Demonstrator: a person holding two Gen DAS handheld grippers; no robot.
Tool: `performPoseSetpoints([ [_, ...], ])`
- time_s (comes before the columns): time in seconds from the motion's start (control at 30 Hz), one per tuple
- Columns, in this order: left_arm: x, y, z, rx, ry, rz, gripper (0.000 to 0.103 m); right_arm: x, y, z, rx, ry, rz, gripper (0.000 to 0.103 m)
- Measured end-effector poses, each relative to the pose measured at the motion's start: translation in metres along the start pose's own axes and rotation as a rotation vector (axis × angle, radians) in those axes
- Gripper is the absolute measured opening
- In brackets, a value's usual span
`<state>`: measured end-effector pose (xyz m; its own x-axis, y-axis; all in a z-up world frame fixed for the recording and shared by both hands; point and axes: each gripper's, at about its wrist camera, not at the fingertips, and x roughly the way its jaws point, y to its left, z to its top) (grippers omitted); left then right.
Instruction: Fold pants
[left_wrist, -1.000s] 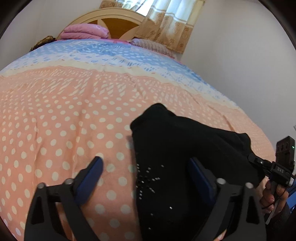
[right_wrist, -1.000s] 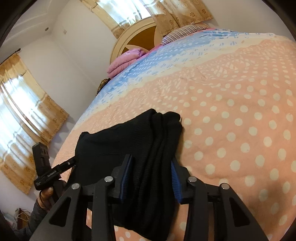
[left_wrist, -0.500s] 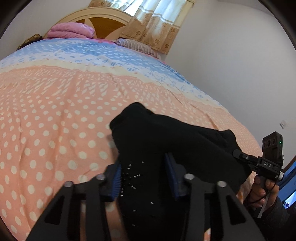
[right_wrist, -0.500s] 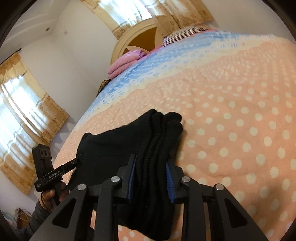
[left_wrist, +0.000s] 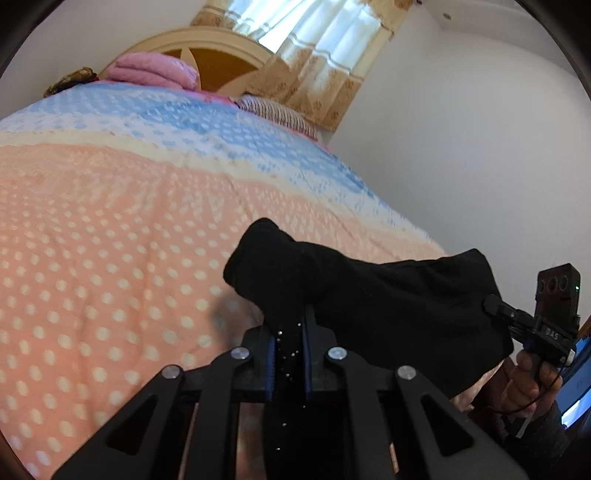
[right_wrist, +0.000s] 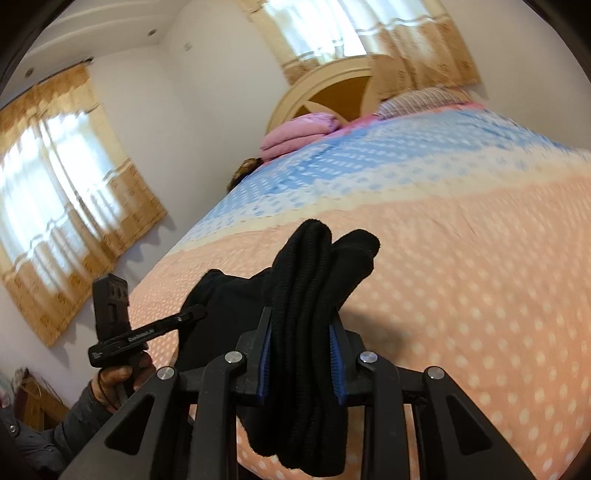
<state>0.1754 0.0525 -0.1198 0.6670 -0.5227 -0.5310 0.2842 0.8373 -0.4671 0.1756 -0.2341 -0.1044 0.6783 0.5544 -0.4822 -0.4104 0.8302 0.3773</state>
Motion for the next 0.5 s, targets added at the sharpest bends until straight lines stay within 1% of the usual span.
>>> performPoseSetpoints([
  [0.13,-0.041,0.019,0.010,-0.012,-0.073,0.039,0.012,0.032,0.019,0.020,-0.034,0.038,0.039,0.027],
  [0.17,-0.050,0.024,0.011,-0.015,-0.086,0.050,0.012,0.047,0.027,0.026,-0.045,0.056,0.059,0.027],
  [0.33,-0.094,0.058,0.013,-0.031,-0.148,0.169,0.012,0.112,0.069,0.043,-0.111,0.124,0.129,0.027],
  [0.4,-0.108,0.073,0.008,-0.045,-0.162,0.234,0.012,0.143,0.085,0.044,-0.128,0.155,0.151,0.027],
  [0.5,-0.117,0.091,-0.002,-0.063,-0.164,0.297,0.012,0.184,0.102,0.039,-0.146,0.195,0.164,0.027],
])
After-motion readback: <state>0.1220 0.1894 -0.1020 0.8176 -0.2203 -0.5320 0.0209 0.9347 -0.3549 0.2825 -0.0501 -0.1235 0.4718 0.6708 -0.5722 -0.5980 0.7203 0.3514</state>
